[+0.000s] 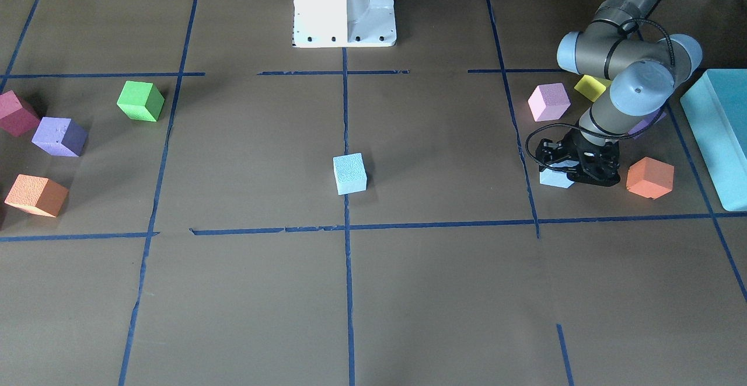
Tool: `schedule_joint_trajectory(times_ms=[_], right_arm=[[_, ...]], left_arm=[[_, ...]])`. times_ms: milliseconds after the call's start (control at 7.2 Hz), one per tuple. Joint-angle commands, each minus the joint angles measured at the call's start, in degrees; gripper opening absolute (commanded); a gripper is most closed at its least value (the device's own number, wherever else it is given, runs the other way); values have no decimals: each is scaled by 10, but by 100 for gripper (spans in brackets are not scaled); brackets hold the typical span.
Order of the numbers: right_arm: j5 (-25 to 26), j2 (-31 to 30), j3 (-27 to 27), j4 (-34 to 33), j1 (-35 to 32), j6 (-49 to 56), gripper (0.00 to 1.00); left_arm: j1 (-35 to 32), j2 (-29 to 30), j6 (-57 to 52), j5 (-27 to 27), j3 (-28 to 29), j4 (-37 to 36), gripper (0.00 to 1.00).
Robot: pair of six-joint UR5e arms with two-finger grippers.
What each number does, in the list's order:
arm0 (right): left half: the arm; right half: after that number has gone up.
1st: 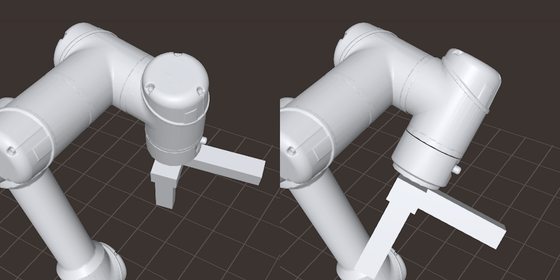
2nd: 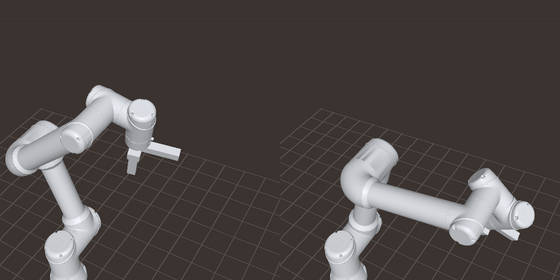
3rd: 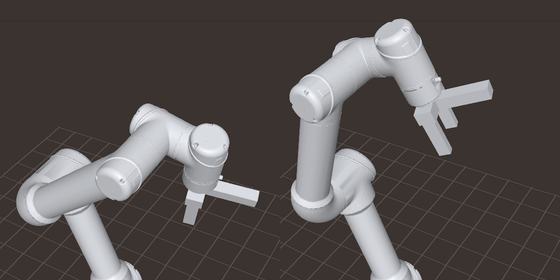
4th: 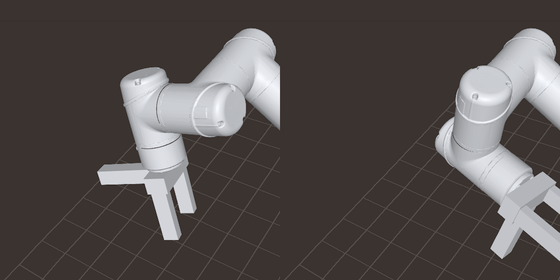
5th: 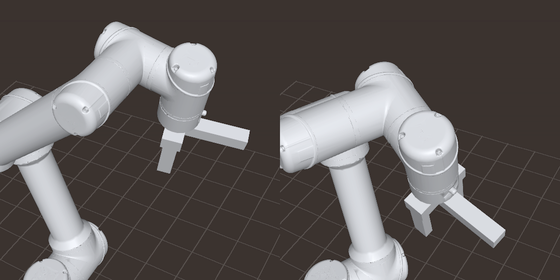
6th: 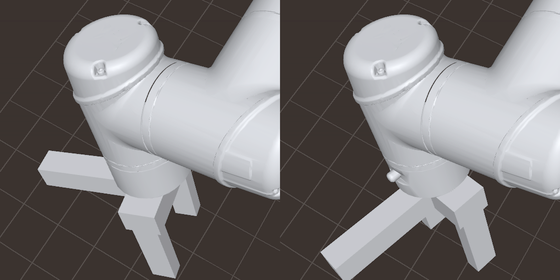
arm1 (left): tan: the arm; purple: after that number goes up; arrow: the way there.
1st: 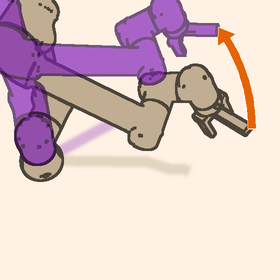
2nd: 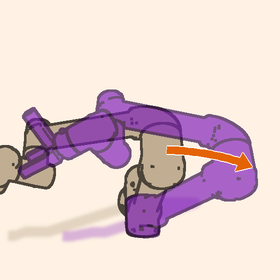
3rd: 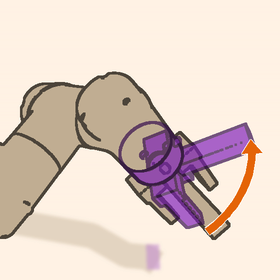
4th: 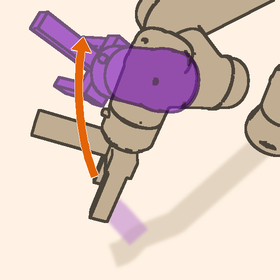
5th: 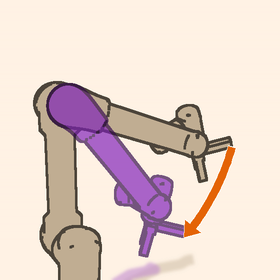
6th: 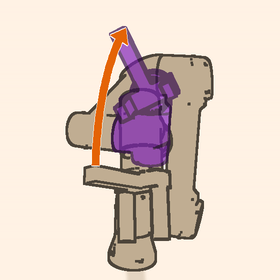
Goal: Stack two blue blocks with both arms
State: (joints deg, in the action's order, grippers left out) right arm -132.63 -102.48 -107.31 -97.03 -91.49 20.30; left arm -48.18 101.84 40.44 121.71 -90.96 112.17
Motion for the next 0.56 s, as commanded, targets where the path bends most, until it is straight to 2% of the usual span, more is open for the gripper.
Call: schedule_joint_trajectory(times_ms=[0, 139, 278, 417], right_arm=[[0, -1, -1, 0, 0, 0, 100], [0, -1, -1, 0, 0, -1, 100], [0, -2, 0, 0, 0, 0, 100], [0, -3, 0, 0, 0, -1, 100]], left_arm=[[-5, 26, 8, -2, -39, -20, 8], [-4, 71, 50, -2, -54, -74, 8], [3, 154, 107, -14, -55, -159, 8], [49, 228, 186, -37, -54, -217, 8]])
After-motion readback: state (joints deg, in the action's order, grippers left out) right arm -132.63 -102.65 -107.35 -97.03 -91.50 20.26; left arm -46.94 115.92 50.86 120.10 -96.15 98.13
